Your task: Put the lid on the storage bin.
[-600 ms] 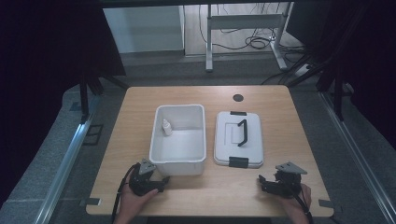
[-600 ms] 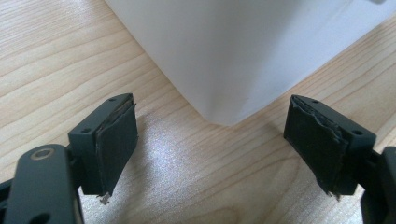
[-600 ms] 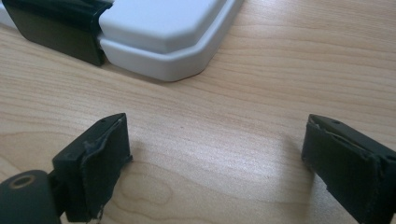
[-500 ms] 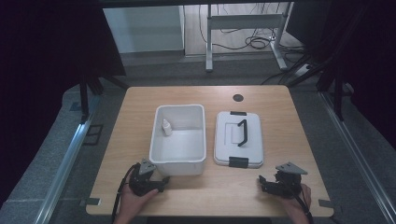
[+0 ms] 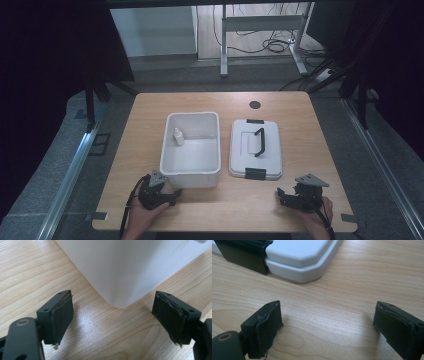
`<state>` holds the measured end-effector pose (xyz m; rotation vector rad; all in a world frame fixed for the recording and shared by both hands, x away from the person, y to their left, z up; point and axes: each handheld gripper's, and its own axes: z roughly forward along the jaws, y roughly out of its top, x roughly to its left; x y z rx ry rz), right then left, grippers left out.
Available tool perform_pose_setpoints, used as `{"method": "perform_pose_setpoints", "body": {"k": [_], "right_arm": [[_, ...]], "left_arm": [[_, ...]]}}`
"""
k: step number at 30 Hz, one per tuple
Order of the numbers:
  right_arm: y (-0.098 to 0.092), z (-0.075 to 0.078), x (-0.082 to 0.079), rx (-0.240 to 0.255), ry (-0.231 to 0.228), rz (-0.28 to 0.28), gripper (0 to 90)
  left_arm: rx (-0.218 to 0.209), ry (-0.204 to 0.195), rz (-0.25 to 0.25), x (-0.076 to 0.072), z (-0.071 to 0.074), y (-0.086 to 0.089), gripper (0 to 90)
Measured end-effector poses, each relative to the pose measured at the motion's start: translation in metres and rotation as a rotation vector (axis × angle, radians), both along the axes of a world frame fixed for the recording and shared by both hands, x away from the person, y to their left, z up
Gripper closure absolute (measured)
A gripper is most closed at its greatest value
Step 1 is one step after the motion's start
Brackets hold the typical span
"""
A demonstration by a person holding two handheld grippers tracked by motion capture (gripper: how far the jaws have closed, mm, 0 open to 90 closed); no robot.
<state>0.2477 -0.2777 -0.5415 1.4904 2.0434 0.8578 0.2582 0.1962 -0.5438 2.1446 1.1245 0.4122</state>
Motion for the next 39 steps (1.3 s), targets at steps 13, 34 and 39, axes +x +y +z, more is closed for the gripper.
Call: {"method": "perform_pose_setpoints", "body": {"k": [13, 34, 39], "right_arm": [[-0.005, 0.013, -0.002, 0.064, -0.005, -0.004, 9.0], [0.025, 0.048, 0.017, 0.132, -0.016, -0.054, 10.0], [0.037, 0.063, 0.027, 0.124, -0.017, -0.045, 10.4]], "left_arm": [[0.001, -0.001, 0.002, 0.000, 0.000, 0.000, 17.4], [0.002, -0.001, 0.005, -0.001, 0.000, 0.000, 17.5], [0.001, -0.001, 0.006, -0.001, 0.000, 0.000, 17.5]]}}
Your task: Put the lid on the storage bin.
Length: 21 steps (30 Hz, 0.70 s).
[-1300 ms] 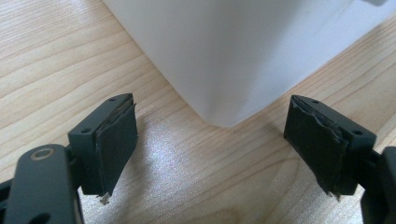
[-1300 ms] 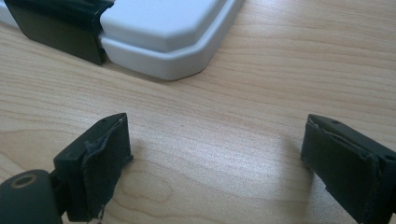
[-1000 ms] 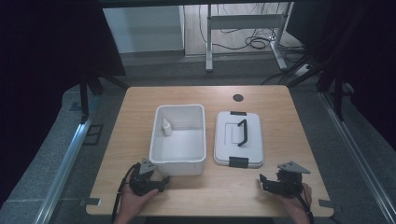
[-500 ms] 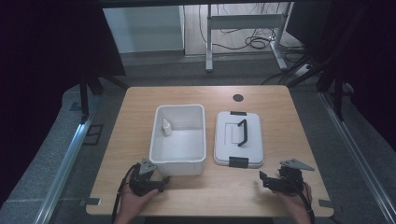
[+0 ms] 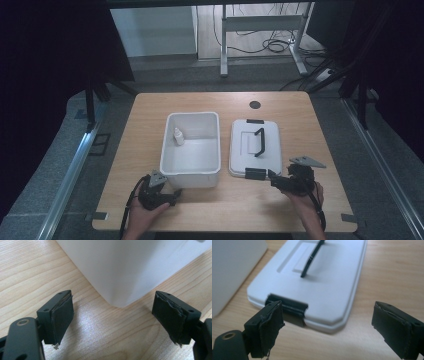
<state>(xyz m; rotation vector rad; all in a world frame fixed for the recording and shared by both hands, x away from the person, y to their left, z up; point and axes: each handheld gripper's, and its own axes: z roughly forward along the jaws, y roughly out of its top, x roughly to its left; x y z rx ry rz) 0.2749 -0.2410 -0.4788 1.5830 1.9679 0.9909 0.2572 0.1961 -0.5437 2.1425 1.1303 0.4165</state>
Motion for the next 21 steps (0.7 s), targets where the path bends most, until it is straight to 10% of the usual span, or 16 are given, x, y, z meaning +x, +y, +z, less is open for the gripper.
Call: {"method": "perform_pose_setpoints", "body": {"k": [21], "right_arm": [[0.021, 0.026, 0.045, 0.033, 0.069, -0.006, 14.0]], "left_arm": [[0.000, 0.000, 0.001, 0.000, 0.000, 0.000, 17.5]]}}
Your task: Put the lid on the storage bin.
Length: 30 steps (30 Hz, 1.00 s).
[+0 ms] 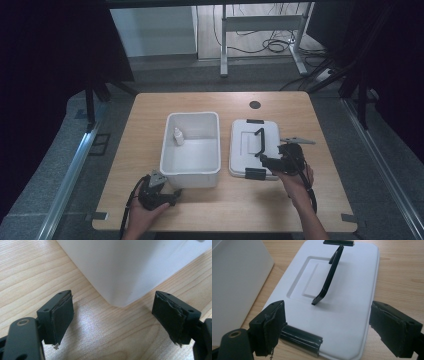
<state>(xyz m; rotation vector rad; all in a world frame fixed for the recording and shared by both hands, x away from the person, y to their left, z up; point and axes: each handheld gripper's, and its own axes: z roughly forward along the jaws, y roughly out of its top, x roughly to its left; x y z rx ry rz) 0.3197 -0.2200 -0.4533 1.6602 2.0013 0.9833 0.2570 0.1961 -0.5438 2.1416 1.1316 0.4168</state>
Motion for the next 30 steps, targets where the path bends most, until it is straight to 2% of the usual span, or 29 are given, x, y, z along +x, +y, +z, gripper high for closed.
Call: {"method": "perform_pose_setpoints", "body": {"k": [5, 7, 8, 9, 12, 18, 22, 27, 30], "right_arm": [[0.000, 0.005, 0.010, 0.012, 0.032, -0.007, 14.6], [0.003, 0.008, 0.017, -0.007, 0.054, -0.002, 15.3], [0.003, 0.008, 0.017, -0.007, 0.054, -0.002, 15.3], [0.006, 0.010, 0.022, -0.006, 0.080, 0.006, 15.7], [0.011, 0.013, 0.030, -0.015, 0.106, 0.018, 15.7], [0.017, 0.019, 0.043, -0.025, 0.144, 0.023, 16.0], [0.020, 0.025, 0.054, -0.027, 0.171, 0.026, 18.7], [0.022, 0.029, 0.071, -0.019, 0.237, 0.031, 22.2], [0.024, 0.029, 0.076, -0.022, 0.252, 0.029, 23.0]], "left_arm": [[0.000, 0.000, 0.000, 0.000, 0.000, 0.000, 17.5], [-0.001, -0.001, 0.000, 0.000, 0.000, 0.000, 17.5], [-0.001, -0.001, 0.000, 0.000, 0.000, 0.000, 17.5], [-0.001, -0.001, 0.000, 0.000, 0.000, 0.000, 17.5], [-0.001, -0.001, 0.000, 0.000, 0.000, 0.000, 17.5], [-0.001, 0.000, 0.000, 0.000, 0.000, 0.000, 17.5], [-0.001, 0.000, 0.000, 0.000, 0.000, 0.000, 17.5], [-0.001, 0.000, 0.001, 0.000, 0.000, 0.000, 17.5], [-0.001, 0.000, 0.001, 0.000, 0.000, 0.000, 17.4]]}}
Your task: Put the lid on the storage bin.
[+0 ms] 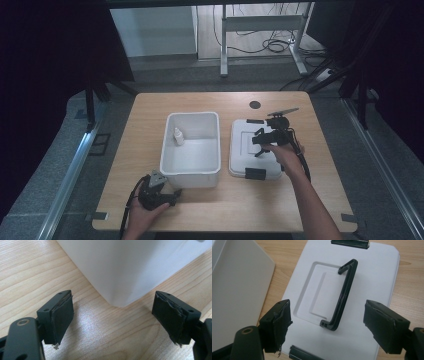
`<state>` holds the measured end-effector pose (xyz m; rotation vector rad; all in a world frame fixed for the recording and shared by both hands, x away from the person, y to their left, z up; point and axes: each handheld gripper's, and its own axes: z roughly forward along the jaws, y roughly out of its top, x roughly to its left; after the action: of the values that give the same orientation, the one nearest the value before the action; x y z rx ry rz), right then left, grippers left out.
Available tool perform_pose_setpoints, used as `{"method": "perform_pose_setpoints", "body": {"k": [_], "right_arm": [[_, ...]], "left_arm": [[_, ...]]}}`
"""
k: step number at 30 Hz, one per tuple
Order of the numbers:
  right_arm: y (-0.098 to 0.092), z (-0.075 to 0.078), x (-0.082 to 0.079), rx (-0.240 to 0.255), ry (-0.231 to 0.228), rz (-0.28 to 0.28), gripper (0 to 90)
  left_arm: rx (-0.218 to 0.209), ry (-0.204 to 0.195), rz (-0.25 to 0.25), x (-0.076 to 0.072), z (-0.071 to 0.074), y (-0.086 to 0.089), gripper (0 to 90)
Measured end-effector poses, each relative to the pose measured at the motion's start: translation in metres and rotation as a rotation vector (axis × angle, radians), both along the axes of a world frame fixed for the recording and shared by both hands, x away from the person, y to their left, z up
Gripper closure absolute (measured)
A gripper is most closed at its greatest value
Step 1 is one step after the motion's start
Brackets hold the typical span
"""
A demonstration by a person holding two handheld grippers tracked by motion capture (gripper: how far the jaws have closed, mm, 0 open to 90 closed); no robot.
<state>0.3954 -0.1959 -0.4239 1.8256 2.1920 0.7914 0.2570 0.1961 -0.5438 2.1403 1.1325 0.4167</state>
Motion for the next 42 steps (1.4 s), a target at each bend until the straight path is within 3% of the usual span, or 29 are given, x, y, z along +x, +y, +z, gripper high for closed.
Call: {"method": "perform_pose_setpoints", "body": {"k": [10, 19, 22, 25, 36, 42], "right_arm": [[0.009, -0.001, 0.021, -0.028, 0.068, 0.017, 31.5], [0.005, -0.008, 0.037, -0.032, 0.147, 0.004, 40.7], [0.004, -0.008, 0.040, -0.016, 0.153, -0.003, 44.2], [0.003, -0.011, 0.044, -0.037, 0.168, -0.014, 48.0], [-0.006, -0.018, 0.057, 0.020, 0.260, -0.027, 62.7], [-0.010, -0.022, 0.062, 0.040, 0.288, -0.034, 66.1]], "left_arm": [[0.000, 0.000, 0.000, 0.000, 0.000, 0.000, 17.4], [0.000, 0.000, 0.000, 0.000, 0.000, 0.000, 17.4], [0.000, 0.000, 0.000, 0.000, 0.000, 0.000, 17.4], [0.000, 0.000, 0.000, 0.000, 0.000, 0.000, 17.4], [0.001, 0.000, 0.000, 0.000, 0.000, 0.000, 17.4], [0.001, 0.000, 0.000, 0.000, 0.000, 0.000, 17.4]]}}
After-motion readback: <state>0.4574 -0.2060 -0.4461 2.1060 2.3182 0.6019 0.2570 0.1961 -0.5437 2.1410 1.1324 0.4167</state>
